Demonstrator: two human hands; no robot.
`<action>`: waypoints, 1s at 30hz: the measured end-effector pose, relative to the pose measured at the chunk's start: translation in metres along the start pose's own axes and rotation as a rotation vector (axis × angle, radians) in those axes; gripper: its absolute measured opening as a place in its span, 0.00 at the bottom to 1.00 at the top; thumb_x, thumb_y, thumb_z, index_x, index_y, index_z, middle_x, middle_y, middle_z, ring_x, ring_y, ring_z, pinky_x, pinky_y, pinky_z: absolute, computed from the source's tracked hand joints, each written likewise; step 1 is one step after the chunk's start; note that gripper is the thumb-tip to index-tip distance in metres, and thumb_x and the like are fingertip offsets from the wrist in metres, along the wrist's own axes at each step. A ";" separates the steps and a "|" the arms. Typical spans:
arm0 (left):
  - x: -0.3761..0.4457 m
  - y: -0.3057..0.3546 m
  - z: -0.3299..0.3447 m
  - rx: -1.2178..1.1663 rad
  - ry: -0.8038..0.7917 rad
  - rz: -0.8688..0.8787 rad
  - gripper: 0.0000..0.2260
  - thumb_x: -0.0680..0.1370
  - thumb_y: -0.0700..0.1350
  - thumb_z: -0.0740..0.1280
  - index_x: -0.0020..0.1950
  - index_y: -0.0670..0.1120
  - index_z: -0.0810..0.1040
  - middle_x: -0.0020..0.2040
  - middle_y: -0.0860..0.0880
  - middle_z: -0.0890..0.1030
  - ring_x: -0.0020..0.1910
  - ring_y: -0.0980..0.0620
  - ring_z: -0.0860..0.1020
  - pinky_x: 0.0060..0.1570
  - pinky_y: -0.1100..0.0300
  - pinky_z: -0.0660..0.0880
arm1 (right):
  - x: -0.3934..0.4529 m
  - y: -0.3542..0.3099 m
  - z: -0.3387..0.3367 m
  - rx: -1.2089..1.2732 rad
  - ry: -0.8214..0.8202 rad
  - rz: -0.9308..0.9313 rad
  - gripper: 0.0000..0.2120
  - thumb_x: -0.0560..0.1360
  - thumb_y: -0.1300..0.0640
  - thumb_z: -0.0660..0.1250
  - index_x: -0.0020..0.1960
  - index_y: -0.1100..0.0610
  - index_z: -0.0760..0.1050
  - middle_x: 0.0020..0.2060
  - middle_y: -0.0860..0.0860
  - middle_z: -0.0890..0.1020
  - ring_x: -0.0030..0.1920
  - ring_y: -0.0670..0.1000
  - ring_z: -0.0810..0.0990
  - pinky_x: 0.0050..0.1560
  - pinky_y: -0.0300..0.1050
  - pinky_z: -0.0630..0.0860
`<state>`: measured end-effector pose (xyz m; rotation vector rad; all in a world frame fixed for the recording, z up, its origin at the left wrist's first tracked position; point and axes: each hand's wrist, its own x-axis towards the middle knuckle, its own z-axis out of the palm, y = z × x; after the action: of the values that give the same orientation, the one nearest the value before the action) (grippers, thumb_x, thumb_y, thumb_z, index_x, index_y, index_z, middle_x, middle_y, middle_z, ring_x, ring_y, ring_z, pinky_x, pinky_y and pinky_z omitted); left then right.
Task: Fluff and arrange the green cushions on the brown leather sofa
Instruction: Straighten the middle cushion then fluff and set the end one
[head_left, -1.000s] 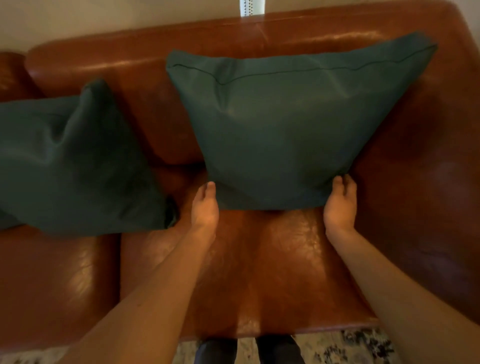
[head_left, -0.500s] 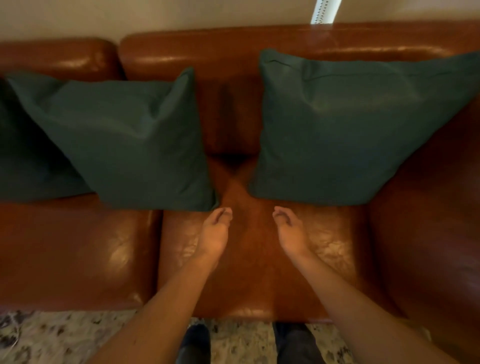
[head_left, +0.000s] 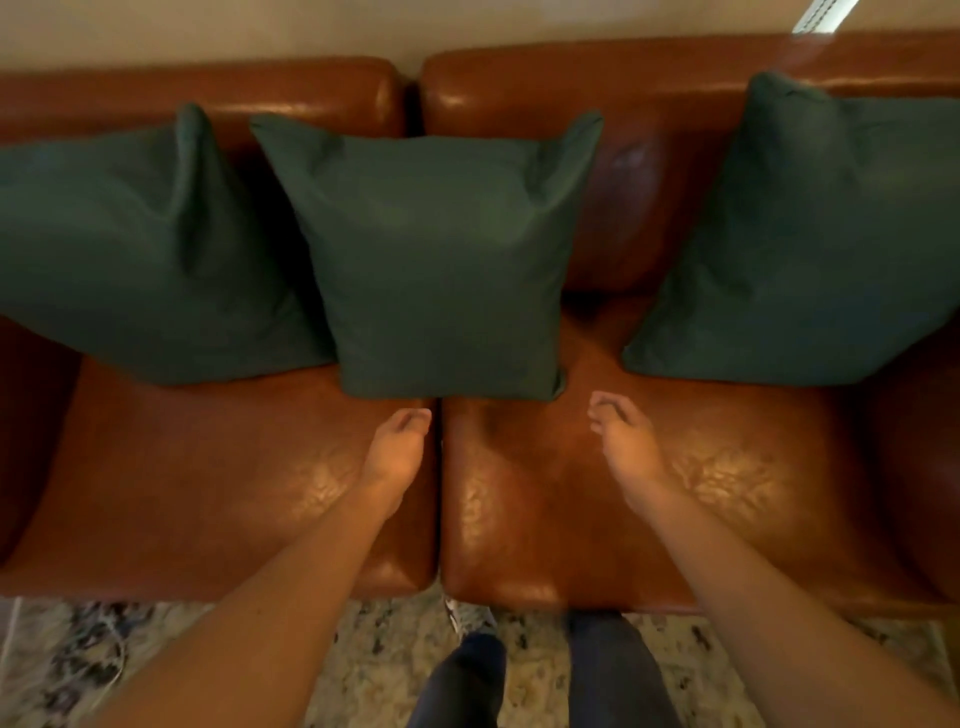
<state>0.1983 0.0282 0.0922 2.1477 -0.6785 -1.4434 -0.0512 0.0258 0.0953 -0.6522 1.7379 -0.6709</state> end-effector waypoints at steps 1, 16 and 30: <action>0.008 0.002 -0.010 0.001 0.013 0.002 0.06 0.80 0.46 0.63 0.44 0.51 0.76 0.52 0.42 0.81 0.53 0.45 0.77 0.54 0.49 0.74 | 0.001 -0.005 0.005 0.010 0.004 -0.009 0.05 0.78 0.54 0.61 0.49 0.46 0.75 0.49 0.49 0.79 0.55 0.54 0.78 0.48 0.45 0.70; 0.068 0.119 -0.077 -0.427 0.237 0.033 0.22 0.82 0.55 0.55 0.75 0.50 0.65 0.62 0.51 0.75 0.58 0.51 0.74 0.59 0.55 0.68 | 0.072 -0.125 0.035 0.188 -0.035 0.007 0.27 0.79 0.40 0.54 0.75 0.47 0.59 0.74 0.48 0.65 0.73 0.53 0.65 0.72 0.55 0.62; 0.082 0.122 -0.114 -0.306 0.031 0.113 0.22 0.82 0.55 0.57 0.75 0.51 0.64 0.73 0.49 0.70 0.71 0.50 0.69 0.60 0.55 0.64 | 0.057 -0.102 0.095 0.163 0.121 0.090 0.22 0.77 0.39 0.56 0.67 0.46 0.68 0.66 0.51 0.74 0.63 0.56 0.74 0.65 0.57 0.69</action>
<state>0.3137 -0.1059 0.1494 1.8628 -0.5200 -1.3549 0.0365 -0.0959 0.1100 -0.4260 1.7904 -0.7938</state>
